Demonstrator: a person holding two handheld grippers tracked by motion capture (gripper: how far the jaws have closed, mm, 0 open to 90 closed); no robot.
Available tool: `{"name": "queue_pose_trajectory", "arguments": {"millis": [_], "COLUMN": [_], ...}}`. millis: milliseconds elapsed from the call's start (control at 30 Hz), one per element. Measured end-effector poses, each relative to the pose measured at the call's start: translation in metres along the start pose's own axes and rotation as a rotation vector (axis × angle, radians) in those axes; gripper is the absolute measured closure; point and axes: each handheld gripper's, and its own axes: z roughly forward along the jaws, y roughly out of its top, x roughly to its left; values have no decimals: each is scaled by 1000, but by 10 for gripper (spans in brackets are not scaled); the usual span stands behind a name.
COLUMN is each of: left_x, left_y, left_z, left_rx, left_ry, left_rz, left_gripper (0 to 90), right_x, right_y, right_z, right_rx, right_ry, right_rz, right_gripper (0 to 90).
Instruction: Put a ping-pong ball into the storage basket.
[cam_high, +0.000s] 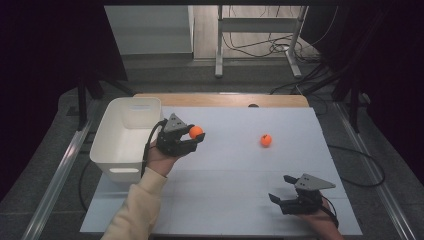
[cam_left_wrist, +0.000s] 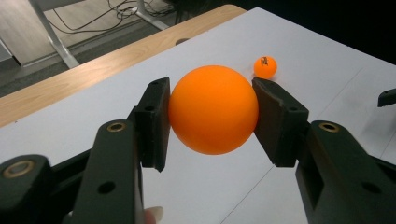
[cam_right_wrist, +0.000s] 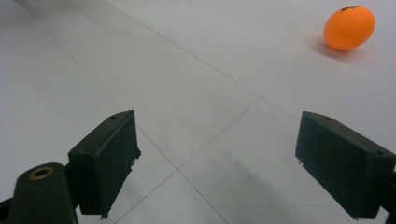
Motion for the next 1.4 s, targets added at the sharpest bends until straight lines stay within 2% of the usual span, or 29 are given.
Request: {"name": "queue_pose_trajectory", "arguments": {"millis": [833,1400], "left_x": [18,21], "left_y": [0,-3], "left_z": [-11,-6], "left_rx": [-21,9], "left_ry": [36,40], "left_rz": [-35,-28], "left_gripper": [497,497], "right_x": [0,0], "right_y": [0,0], "right_z": [0,0], "right_rx": [4,5], "right_ry": [1,3], "right_rz": [-4,-7], "right_gripper": [137,137]}}
